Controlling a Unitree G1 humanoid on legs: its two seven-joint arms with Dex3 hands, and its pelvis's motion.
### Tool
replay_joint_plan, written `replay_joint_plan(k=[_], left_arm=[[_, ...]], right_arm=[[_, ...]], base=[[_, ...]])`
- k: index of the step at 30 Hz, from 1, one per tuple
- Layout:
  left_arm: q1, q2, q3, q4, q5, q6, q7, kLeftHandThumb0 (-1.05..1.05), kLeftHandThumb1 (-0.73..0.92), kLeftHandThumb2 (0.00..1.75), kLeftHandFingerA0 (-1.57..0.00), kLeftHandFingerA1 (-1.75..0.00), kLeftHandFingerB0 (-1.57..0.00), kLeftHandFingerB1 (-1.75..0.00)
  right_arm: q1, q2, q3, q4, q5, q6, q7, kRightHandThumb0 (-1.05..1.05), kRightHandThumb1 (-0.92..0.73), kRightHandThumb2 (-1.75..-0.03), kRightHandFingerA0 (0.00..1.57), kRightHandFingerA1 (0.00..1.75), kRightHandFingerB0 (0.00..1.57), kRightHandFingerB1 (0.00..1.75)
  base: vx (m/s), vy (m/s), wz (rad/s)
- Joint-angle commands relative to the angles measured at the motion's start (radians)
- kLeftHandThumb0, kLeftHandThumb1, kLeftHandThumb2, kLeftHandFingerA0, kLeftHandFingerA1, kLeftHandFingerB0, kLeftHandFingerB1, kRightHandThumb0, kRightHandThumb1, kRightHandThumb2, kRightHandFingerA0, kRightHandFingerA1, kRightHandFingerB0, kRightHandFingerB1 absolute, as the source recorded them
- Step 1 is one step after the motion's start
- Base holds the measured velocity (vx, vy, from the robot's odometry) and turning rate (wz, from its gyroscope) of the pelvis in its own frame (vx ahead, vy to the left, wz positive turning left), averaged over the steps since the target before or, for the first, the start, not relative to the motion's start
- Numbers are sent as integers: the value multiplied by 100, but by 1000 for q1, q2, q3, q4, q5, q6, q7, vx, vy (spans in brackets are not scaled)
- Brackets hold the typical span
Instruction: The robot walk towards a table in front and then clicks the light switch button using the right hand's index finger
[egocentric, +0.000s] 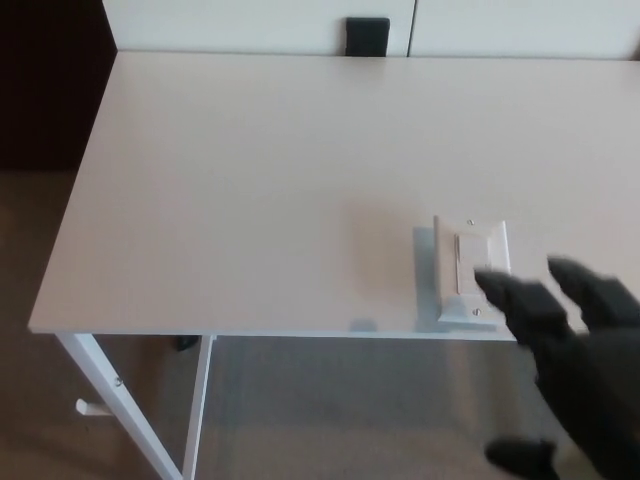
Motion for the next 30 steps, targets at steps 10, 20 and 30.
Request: replay_joint_plan(k=[10, 20, 30], left_arm=[[4, 3, 3, 59, 15, -27, 14, -88, 52, 83, -22, -114, -12, -87], [-27, -17, 3, 82, 12, -33, 25, -86, 51, 83, -23, -115, -13, -86], [-31, -15, 15, 93, 14, -35, 27, -88, 42, 104, -32, -92, -18, -74]], right_arm=[[280, -30, -195, 407, 485, -315, -153, -35, -17, -80, 6, 55, 0, 48], [135, 49, -235, 833, 551, -427, -233, -66, -51, -55, 14, 46, 20, 39], [59, 44, -264, 998, 635, -493, -169, -65, -49, -55, 21, 49, 14, 37]], base=[[0, 0, 0], [0, 0, 0], [0, 0, 0]])
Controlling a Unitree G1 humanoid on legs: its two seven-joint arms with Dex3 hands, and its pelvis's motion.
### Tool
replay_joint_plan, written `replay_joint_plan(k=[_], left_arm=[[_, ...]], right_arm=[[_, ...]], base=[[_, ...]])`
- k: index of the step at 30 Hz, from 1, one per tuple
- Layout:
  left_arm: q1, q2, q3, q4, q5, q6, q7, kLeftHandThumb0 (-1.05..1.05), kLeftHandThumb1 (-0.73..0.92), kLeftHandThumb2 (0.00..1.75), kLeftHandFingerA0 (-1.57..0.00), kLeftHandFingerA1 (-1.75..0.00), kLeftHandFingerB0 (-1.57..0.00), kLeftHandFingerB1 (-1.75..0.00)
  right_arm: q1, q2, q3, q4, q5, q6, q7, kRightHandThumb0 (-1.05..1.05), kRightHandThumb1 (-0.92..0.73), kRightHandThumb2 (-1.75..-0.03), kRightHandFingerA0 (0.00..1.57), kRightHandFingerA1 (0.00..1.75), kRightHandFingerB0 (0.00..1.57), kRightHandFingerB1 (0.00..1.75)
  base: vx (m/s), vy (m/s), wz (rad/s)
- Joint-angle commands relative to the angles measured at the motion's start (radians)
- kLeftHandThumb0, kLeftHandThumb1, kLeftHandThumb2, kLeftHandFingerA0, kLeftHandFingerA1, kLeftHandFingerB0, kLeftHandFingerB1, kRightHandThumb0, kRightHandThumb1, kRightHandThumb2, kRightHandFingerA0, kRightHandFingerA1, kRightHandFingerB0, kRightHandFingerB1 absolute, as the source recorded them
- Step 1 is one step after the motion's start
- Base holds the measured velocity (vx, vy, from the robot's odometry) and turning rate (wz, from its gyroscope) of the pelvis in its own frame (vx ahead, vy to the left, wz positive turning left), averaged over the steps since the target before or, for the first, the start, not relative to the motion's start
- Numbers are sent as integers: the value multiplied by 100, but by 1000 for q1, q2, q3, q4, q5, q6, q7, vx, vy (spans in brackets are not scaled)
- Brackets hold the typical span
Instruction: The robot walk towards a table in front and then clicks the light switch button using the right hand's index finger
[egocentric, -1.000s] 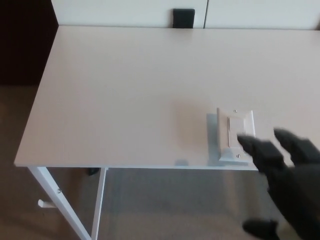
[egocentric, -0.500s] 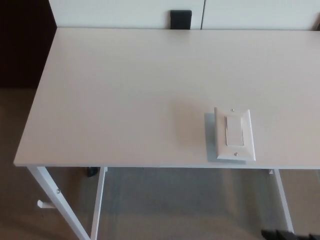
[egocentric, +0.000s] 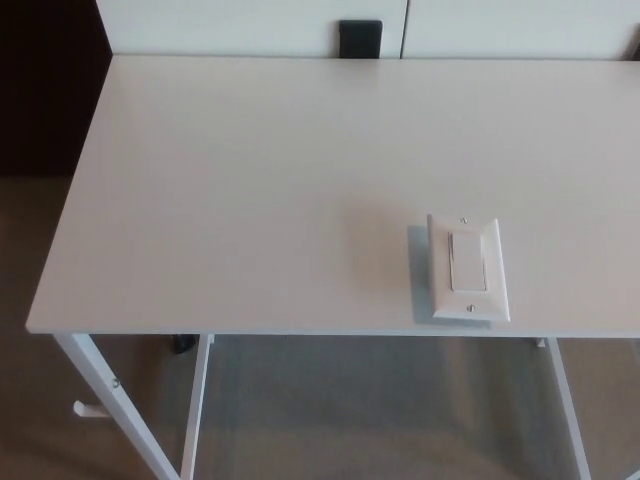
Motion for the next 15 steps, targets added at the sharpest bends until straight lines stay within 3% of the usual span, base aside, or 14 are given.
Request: replay_joint_plan(k=[1, 2, 3, 4, 15], left_arm=[[12, 12, 9, 17, 17, -21, 18, -88, 42, 104, -32, -92, -18, -74], [14, 12, 8, 21, 19, -33, 18, -85, 53, 84, -19, -116, -12, -88], [16, 11, 9, 24, 18, -41, 18, -86, 53, 83, -21, -117, -11, -88], [21, 10, 11, 30, 16, -49, 18, -84, 53, 83, -20, -118, -11, -90], [-7, 49, 15, 49, 23, -46, 12, -82, 52, 84, -19, -117, -11, -87]], right_arm=[[-23, 2, -34, 112, 176, -136, -29, -65, -49, -55, 21, 49, 14, 37], [-22, 2, -35, 117, 182, -138, -27, -68, -43, -68, 20, 52, 11, 43], [-22, 1, -35, 128, 185, -148, -32, -69, -42, -68, 21, 53, 11, 43], [-18, 2, -33, 136, 186, -158, -42, -36, -22, -83, 6, 53, 0, 50], [-42, 19, 5, 178, 194, -174, -87, -35, -23, -83, 5, 53, 0, 49]], base=[[0, 0, 0], [0, 0, 0], [0, 0, 0], [0, 0, 0], [0, 0, 0]])
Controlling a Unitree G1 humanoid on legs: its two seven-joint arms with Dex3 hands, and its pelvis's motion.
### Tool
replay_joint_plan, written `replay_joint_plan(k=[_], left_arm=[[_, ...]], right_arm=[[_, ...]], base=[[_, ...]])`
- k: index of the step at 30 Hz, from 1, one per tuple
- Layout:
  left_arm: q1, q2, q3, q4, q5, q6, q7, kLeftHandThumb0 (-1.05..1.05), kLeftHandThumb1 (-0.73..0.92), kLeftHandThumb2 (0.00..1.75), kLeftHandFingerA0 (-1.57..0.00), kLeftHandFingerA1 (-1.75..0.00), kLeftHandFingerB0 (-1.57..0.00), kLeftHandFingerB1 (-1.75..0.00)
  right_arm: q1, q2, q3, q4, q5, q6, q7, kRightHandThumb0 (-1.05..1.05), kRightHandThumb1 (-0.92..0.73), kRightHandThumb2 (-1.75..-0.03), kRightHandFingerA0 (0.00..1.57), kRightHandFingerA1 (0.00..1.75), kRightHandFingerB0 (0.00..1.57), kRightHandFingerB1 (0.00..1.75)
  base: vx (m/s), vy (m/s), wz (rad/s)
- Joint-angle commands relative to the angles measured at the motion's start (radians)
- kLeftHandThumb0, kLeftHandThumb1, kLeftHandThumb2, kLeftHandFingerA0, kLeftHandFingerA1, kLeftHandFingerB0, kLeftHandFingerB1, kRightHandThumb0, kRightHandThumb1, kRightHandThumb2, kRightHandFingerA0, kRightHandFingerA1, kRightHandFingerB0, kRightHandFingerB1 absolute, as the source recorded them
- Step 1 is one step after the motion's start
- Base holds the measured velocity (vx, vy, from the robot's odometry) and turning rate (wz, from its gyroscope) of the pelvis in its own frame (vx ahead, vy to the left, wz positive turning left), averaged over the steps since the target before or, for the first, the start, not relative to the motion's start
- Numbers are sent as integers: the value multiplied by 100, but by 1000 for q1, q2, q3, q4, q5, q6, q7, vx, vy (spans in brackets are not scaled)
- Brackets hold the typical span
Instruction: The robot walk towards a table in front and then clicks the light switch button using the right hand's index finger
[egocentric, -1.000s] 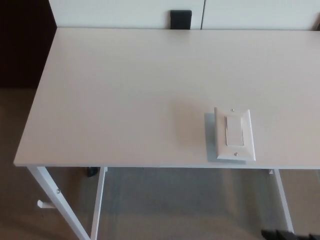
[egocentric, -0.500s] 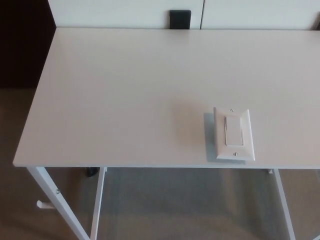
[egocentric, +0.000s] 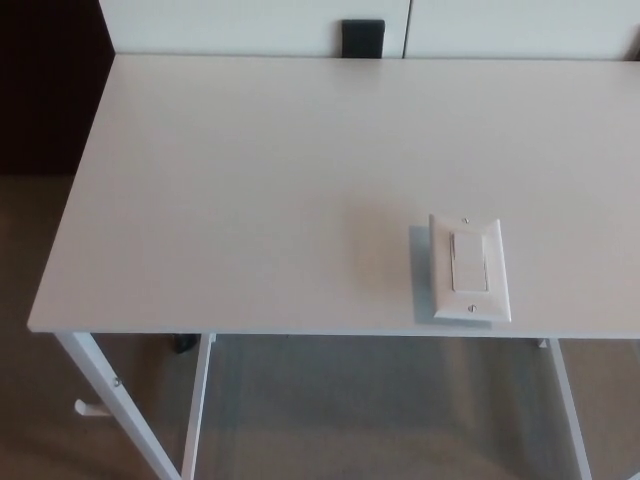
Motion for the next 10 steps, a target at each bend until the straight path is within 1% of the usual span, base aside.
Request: replay_joint_plan(k=[1, 4, 10], left_arm=[[-10, 32, 9, 19, 19, -27, 2, -82, 52, 84, -19, -117, -11, -87], [-17, 21, 1, 44, 23, -44, 6, -84, 53, 85, -20, -121, -13, -90], [-8, 14, -9, 24, 35, -37, 16, -85, 52, 84, -21, -118, -11, -87]], right_arm=[[-4, 7, 12, 16, 37, -24, -43, -35, -23, -83, 5, 53, 0, 49], [11, -13, 12, 9, 42, -27, -35, -35, -24, -83, 4, 52, 0, 49], [22, -32, 9, -8, 58, -20, -19, -35, -23, -83, 4, 53, 0, 49]], base=[[0, 0, 0], [0, 0, 0], [0, 0, 0]])
